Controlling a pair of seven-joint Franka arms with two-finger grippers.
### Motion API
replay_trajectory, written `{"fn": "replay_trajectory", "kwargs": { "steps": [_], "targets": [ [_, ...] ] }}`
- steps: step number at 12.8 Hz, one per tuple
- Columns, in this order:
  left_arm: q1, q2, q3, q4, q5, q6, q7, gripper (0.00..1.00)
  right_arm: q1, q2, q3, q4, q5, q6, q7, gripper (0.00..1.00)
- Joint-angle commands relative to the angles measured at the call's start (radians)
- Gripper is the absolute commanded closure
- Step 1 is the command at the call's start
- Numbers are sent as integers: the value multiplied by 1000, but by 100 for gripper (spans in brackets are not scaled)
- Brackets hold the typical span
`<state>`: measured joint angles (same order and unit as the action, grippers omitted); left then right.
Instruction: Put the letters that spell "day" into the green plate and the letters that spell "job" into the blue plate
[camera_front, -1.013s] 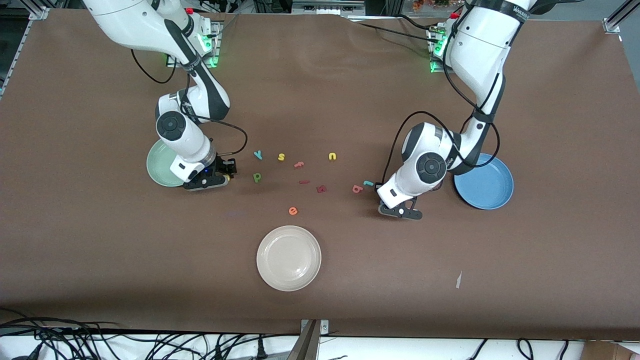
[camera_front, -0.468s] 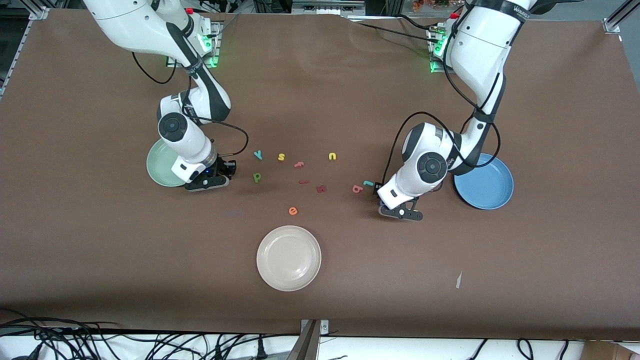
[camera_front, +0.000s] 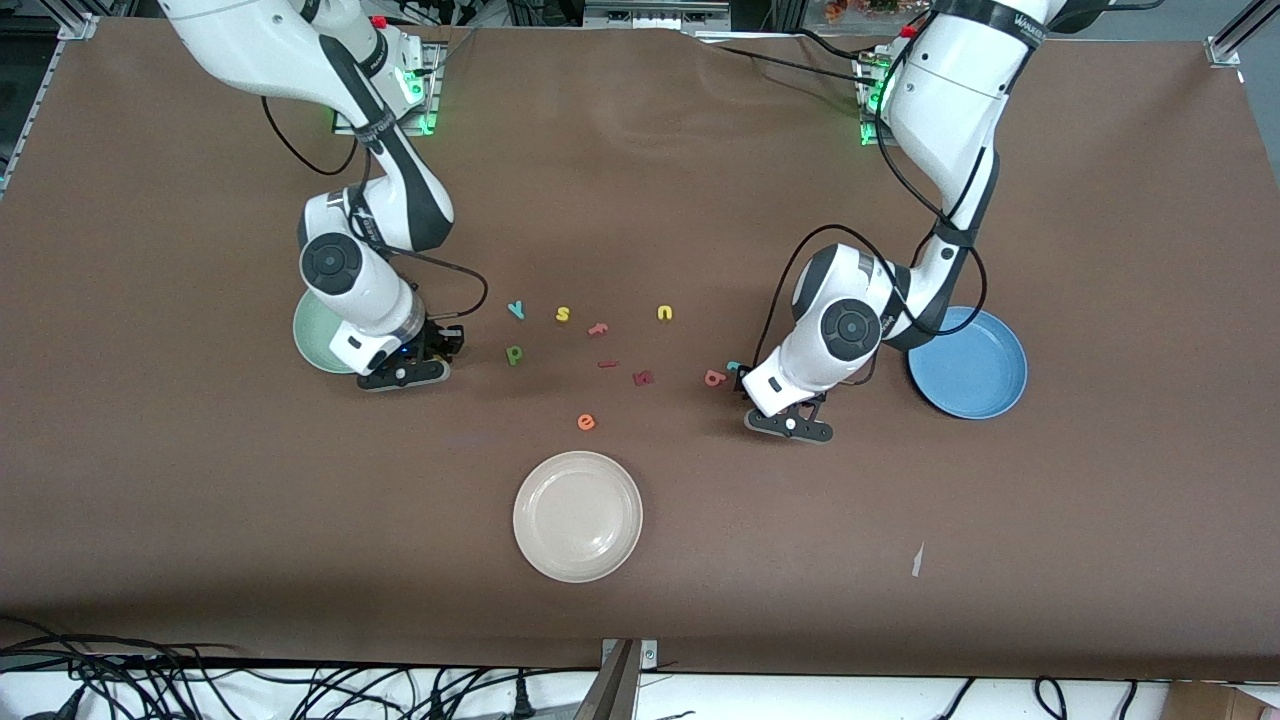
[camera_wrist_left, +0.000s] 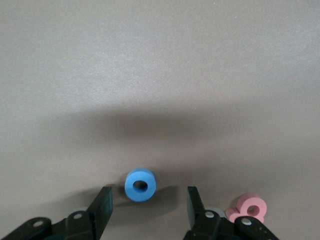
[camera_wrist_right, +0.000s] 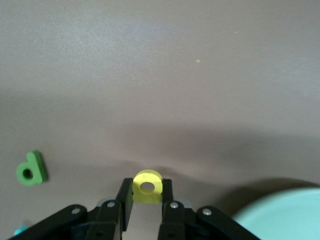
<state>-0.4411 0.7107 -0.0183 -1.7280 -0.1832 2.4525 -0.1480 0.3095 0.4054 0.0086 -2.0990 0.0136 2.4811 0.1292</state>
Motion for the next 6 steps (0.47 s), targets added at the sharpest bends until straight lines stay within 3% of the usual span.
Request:
{"fn": "replay_trajectory", "kwargs": {
  "steps": [1,6],
  "targets": [
    [-15,15,9,16,-28,14,14,32,-3,-69,-83,-15,-15,-149,-138,87],
    [-13,13,11,13,-21,14,24,34,-4,-120,-174,-162,-15,-153,-235,86]
  ]
}}
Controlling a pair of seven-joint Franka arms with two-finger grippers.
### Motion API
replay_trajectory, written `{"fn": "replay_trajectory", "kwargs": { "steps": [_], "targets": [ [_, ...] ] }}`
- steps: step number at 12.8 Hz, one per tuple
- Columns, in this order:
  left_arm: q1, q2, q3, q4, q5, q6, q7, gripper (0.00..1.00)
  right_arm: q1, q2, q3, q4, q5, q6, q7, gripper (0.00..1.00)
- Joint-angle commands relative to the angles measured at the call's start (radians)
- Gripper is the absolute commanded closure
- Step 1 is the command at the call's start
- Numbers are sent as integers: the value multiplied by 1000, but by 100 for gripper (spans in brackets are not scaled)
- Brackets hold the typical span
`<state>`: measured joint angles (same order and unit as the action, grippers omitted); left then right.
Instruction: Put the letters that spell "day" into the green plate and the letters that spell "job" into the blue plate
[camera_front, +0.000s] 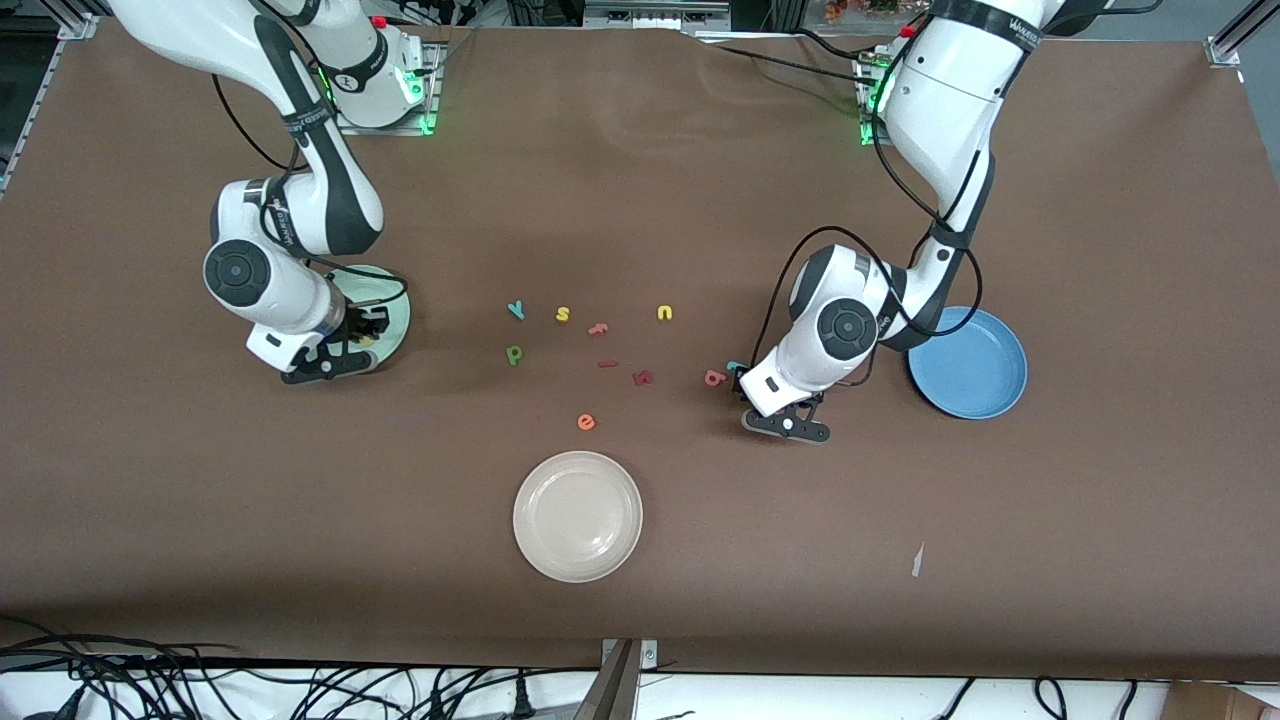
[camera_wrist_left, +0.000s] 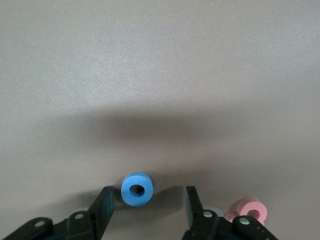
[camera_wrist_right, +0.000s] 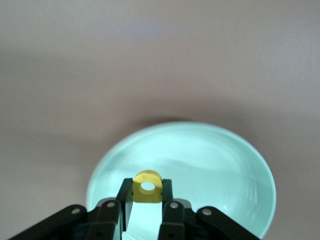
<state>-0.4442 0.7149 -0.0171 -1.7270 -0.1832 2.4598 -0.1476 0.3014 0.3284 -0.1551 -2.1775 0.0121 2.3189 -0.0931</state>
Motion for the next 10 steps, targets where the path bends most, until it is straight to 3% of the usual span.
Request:
{"fn": "replay_trajectory", "kwargs": {
  "steps": [1,2,3,5,6,7,8,10],
  "targets": [
    [-10,9,11,9,-21,7,25,34,4,-46,-26,-94,-14,8,-14,81],
    [-10,9,12,7,-21,5,23,34,4,-37,-29,-96,-14,8,-13,54],
    [-10,9,12,7,-21,5,25,34,2,-34,-35,-94,-8,5,-8,1],
    [-10,8,16,7,-16,2,26,36,5,-54,-21,-73,-8,-19,15,0],
    [-10,8,16,7,1,2,26,47,8,-55,3,-42,-5,-45,39,0],
    [-10,8,16,7,20,2,25,58,12,-52,44,-1,-3,-68,80,0],
    [-10,8,16,7,25,2,25,63,13,-48,90,34,-1,-90,163,0],
    [-10,8,16,7,25,2,25,63,15,-34,181,62,2,-81,365,0]
  ]
}}
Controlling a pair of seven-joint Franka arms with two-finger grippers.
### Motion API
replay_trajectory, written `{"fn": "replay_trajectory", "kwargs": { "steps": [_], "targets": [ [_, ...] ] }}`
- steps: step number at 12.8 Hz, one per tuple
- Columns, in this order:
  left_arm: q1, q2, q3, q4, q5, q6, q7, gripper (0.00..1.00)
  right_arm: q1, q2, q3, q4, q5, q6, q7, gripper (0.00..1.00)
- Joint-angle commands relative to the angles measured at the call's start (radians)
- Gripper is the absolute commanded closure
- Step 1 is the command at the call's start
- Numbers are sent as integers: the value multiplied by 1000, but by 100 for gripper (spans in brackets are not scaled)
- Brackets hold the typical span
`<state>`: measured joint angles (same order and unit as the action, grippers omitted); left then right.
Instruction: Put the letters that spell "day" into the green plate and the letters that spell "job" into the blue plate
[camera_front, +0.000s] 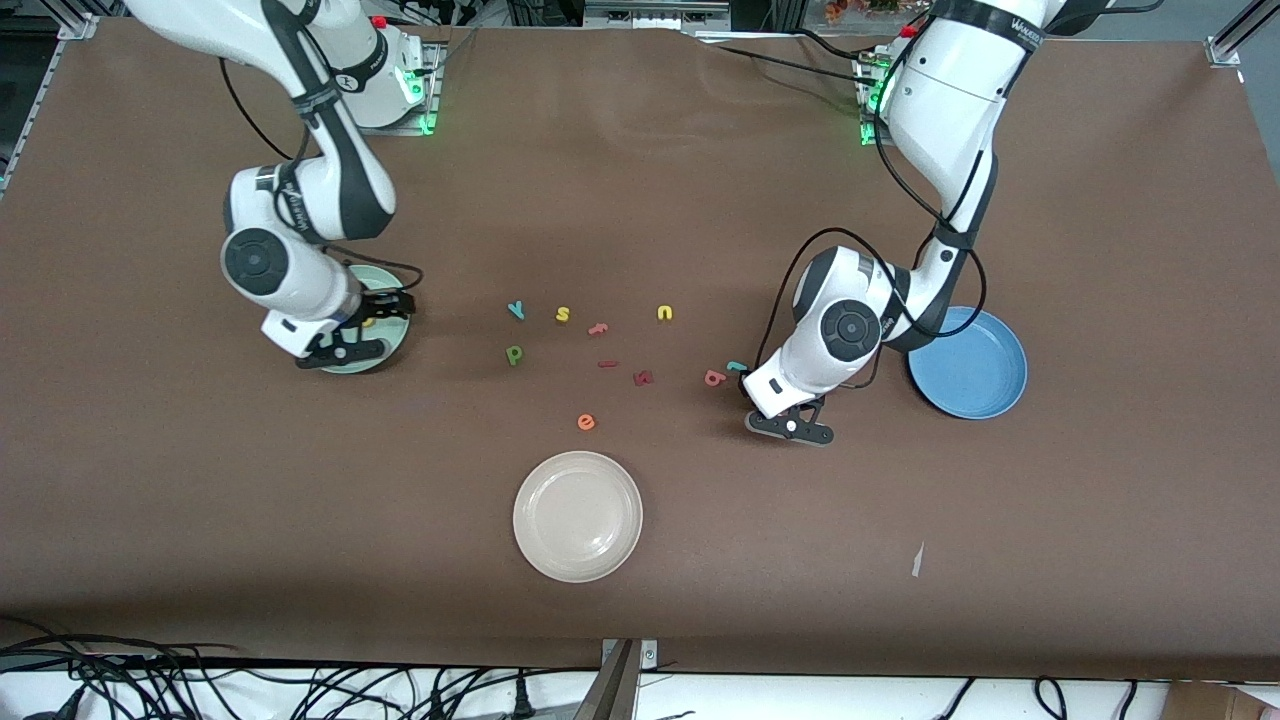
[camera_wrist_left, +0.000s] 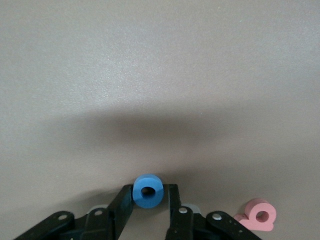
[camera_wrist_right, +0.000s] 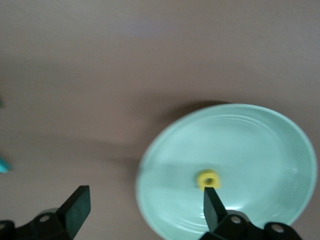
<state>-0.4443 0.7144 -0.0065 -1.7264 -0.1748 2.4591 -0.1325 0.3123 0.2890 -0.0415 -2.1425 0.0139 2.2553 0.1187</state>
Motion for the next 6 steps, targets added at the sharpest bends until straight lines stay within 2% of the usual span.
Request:
{"fn": "replay_trajectory", "kwargs": {
  "steps": [1,2,4,6],
  "targets": [
    [-10,8,5,7,17,3,10,63,13,16,107,33,0,-4,285,0],
    [-10,8,5,7,17,3,10,67,40,28,120,33,-2,22,411,0],
    [-10,7,5,7,18,3,10,84,109,59,120,33,-6,68,615,0],
    [-7,-12,13,4,21,-8,10,90,155,74,120,29,-8,104,804,1]
  ]
}}
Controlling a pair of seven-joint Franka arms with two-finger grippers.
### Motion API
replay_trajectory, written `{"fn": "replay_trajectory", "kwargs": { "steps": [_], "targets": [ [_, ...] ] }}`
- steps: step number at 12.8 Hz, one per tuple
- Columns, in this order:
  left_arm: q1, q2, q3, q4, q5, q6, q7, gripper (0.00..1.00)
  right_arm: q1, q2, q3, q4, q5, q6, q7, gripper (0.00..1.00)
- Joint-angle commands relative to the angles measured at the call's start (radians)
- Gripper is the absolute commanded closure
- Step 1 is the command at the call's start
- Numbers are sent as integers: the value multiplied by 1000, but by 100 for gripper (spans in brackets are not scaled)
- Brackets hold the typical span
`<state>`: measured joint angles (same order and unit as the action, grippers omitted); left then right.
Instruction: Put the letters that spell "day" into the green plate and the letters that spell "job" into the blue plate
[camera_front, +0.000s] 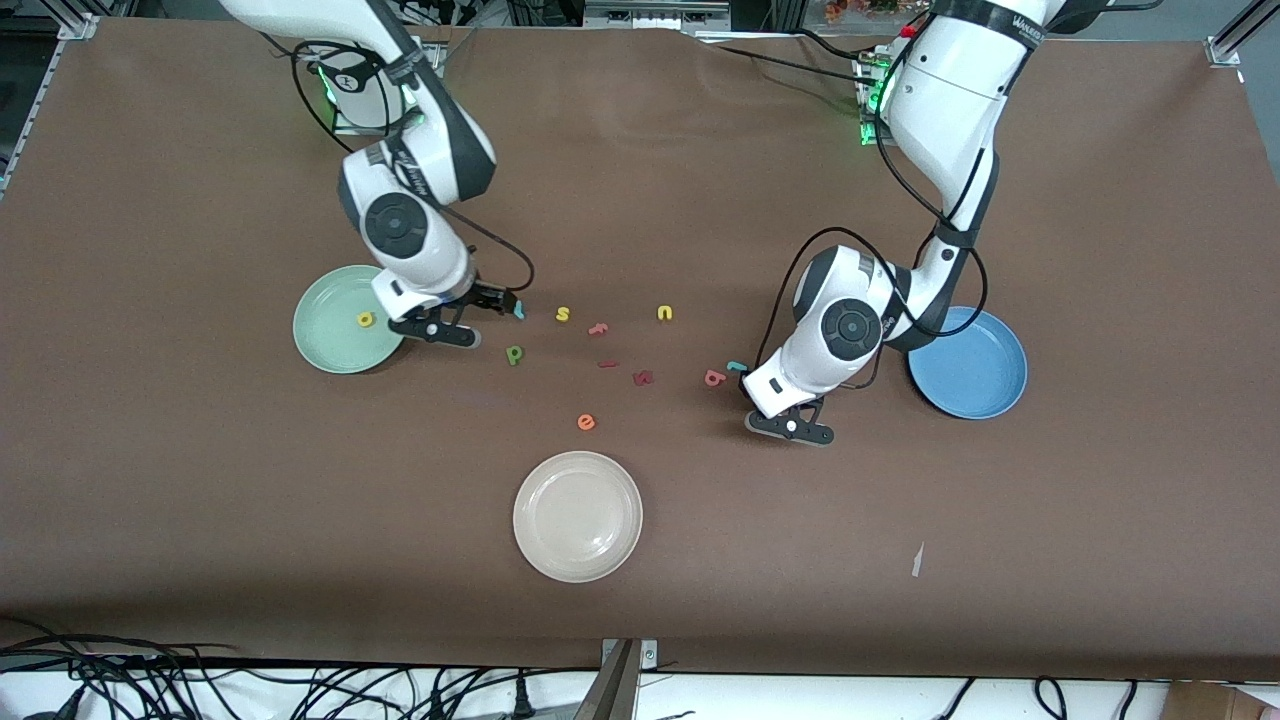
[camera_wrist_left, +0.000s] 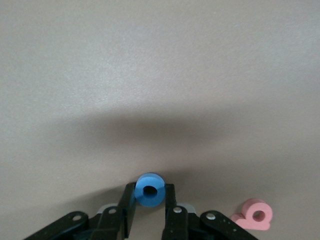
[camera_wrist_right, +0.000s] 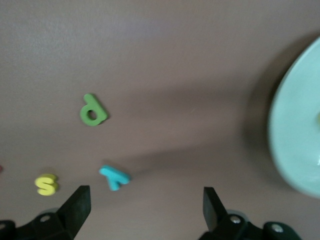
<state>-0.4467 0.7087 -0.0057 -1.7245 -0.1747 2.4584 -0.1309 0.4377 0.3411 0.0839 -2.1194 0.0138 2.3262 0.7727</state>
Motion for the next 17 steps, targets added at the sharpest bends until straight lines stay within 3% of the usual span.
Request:
{"fn": "replay_trajectory", "kwargs": {
  "steps": [1,3,5,8,10,13,15,16,17],
  "targets": [
    [-1,-32,18,-6,23,-24,8,91,44,32,-6,0,-9,62,250,1],
    [19,-76,19,-6,23,-102,10,90,73,50,-6,-8,-9,94,446,9],
    [55,-126,19,-12,23,-175,17,90,93,70,-6,-10,-11,137,612,10],
    [146,-211,23,-62,26,-278,160,90,93,75,-6,-62,-11,183,634,15],
    [218,-256,23,-142,88,-279,253,90,93,75,-7,-103,-11,258,634,18],
    [301,-328,23,-249,182,-279,306,90,93,90,-9,-100,-14,272,634,32],
    [333,-350,23,-289,231,-279,342,90,93,96,-10,-100,-15,289,634,36],
    [351,-353,23,-302,239,-279,370,88,93,98,-12,-97,-15,289,632,41],
    [364,-350,23,-302,239,-279,399,77,93,98,-12,-96,-17,291,632,43]
  ]
}}
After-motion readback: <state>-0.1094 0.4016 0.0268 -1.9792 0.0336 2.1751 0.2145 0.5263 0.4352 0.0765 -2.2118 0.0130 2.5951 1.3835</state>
